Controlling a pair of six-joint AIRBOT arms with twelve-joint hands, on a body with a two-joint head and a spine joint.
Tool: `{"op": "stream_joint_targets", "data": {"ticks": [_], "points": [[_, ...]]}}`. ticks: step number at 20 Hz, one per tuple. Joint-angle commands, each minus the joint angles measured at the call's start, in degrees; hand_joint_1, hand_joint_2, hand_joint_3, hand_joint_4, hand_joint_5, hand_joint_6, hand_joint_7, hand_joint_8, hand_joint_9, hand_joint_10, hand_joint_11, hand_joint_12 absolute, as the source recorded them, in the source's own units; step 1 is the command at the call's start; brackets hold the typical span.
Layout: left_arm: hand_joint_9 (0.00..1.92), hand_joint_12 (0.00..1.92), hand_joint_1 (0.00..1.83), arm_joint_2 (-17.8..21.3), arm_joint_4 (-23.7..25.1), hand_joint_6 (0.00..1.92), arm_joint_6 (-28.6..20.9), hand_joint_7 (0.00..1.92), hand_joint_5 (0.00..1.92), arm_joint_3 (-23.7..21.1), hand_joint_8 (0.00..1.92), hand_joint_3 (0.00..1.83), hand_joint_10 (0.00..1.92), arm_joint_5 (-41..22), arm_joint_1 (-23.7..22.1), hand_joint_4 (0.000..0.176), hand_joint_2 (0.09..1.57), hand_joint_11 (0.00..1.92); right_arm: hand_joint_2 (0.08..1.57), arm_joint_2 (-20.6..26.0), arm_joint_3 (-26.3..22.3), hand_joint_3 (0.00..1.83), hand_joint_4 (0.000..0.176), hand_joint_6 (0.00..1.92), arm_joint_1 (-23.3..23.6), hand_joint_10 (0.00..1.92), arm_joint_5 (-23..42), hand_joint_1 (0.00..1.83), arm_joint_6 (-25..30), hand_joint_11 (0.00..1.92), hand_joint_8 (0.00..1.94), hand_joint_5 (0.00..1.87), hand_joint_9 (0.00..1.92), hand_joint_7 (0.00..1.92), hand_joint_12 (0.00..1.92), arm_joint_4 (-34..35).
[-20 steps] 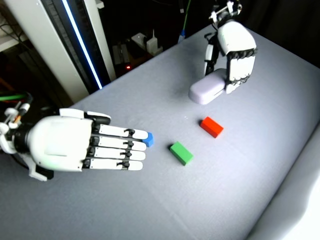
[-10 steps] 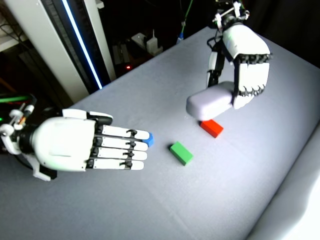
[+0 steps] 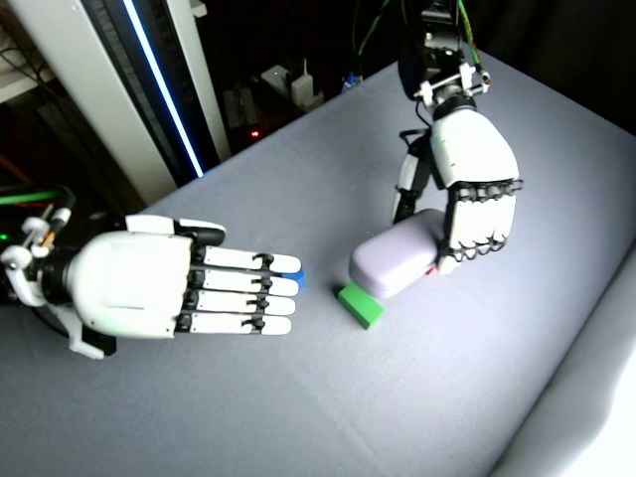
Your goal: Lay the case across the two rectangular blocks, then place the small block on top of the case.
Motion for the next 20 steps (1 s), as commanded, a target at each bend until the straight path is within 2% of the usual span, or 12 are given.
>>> {"op": "stream_joint_targets", "data": {"ticks": [1, 7, 8, 9, 10, 12, 13, 14, 16, 18, 19, 20], "points": [[0.92, 1.23, 1.39, -0.50, 0.27, 0.83, -0.35, 1.12, 1.01, 0.13, 0.79, 0.00, 1.14, -6.95, -0.95, 0.000, 1.08, 0.61, 1.26, 0.18, 0.25, 0.00, 0.000, 0.01, 0.81, 0.00, 6.31, 0.30, 0.22, 0.13, 0.01, 0.07, 0.13, 0.14, 0.09, 2.10], [0.90, 0.90, 1.38, -1.85, -0.84, 1.06, -0.35, 1.05, 0.89, 1.69, 0.84, 0.00, 1.19, -5.29, -0.34, 0.000, 1.11, 0.63, 1.26, 0.18, 0.25, 0.00, 0.000, 0.00, 0.81, 0.00, 6.31, 0.32, 0.43, 0.14, 0.00, 0.08, 0.14, 0.16, 0.07, 2.10], [0.85, 0.88, 1.25, -1.90, -0.90, 1.14, -0.35, 1.04, 0.85, 1.78, 0.92, 0.00, 0.61, -5.23, -0.33, 0.000, 1.13, 0.56, 1.27, 0.18, 0.25, 0.00, 0.000, 0.00, 0.81, 0.00, 6.31, 0.33, 0.44, 0.13, 0.00, 0.07, 0.13, 0.15, 0.06, 2.10], [0.79, 0.90, 1.23, -1.94, -0.93, 0.42, -0.35, 0.88, 0.68, 1.84, 0.39, 0.00, 0.31, -5.19, -0.32, 0.000, 1.02, 0.41, 1.27, 0.18, 0.25, 0.00, 0.000, 0.00, 0.81, 0.00, 6.31, 0.34, 0.44, 0.14, 0.00, 0.08, 0.14, 0.16, 0.06, 2.10], [0.76, 0.96, 1.21, -2.07, -1.02, 0.11, -0.35, 0.87, 0.64, 1.97, 0.13, 0.00, 0.15, -5.04, -0.30, 0.000, 0.99, 0.27, 1.27, 0.18, 0.25, 0.00, 0.000, 0.00, 0.81, 0.00, 6.31, 0.35, 0.45, 0.14, 0.00, 0.08, 0.14, 0.16, 0.06, 2.10], [0.66, 1.03, 1.13, -2.26, -1.21, 0.00, -0.35, 0.76, 0.49, 2.24, 0.01, 0.00, 0.02, -4.79, -0.30, 0.000, 0.98, 0.03, 1.27, 0.18, 0.25, 0.00, 0.000, 0.00, 0.81, 0.00, 6.31, 0.32, 0.46, 0.14, 0.00, 0.09, 0.14, 0.16, 0.05, 2.10], [0.63, 1.06, 1.11, -2.28, -1.23, 0.00, -0.35, 0.70, 0.46, 2.27, 0.00, 0.00, 0.00, -4.76, -0.30, 0.000, 0.98, 0.00, 1.27, 0.18, 0.25, 0.00, 0.000, 0.00, 0.81, 0.00, 6.31, 0.31, 0.46, 0.14, 0.00, 0.08, 0.14, 0.15, 0.05, 2.10], [0.61, 1.07, 1.07, -2.32, -1.26, 0.00, -0.35, 0.63, 0.43, 2.30, 0.00, 0.00, 0.00, -4.72, -0.30, 0.000, 0.97, 0.01, 1.28, 0.18, 0.25, 0.00, 0.000, 0.00, 0.81, 0.00, 6.31, 0.32, 0.47, 0.14, 0.00, 0.08, 0.14, 0.15, 0.04, 2.10], [0.59, 1.07, 1.05, -2.40, -1.32, 0.00, -0.36, 0.60, 0.41, 2.42, 0.00, 0.00, 0.00, -4.60, -0.30, 0.026, 0.95, 0.01, 1.28, 0.18, 0.25, 0.00, 0.000, 0.00, 0.81, 0.01, 6.31, 0.38, 0.47, 0.15, 0.01, 0.09, 0.15, 0.16, 0.04, 2.10], [0.59, 1.08, 1.03, -2.42, -1.33, 0.00, -0.36, 0.58, 0.38, 2.44, 0.00, 0.00, 0.00, -4.58, -0.31, 0.031, 0.94, 0.02, 1.28, 0.18, 0.25, 0.00, 0.000, 0.00, 0.81, 0.01, 6.31, 0.38, 0.48, 0.16, 0.01, 0.09, 0.15, 0.17, 0.04, 2.10], [0.60, 1.09, 1.03, -2.43, -1.33, 0.00, -0.36, 0.57, 0.37, 2.46, 0.00, 0.00, 0.00, -4.58, -0.31, 0.042, 0.93, 0.03, 1.28, 0.18, 0.25, 0.00, 0.000, 0.00, 0.81, 0.00, 6.31, 0.34, 0.48, 0.16, 0.01, 0.09, 0.16, 0.17, 0.04, 2.10], [0.62, 1.13, 1.02, -2.51, -1.34, 0.00, -0.36, 0.57, 0.37, 2.56, 0.00, 0.00, 0.01, -4.45, -0.32, 0.040, 0.92, 0.06, 1.27, 0.18, 0.25, 0.00, 0.000, 0.00, 0.81, 0.01, 6.31, 0.33, 0.50, 0.17, 0.01, 0.09, 0.16, 0.18, 0.04, 2.10]]}}
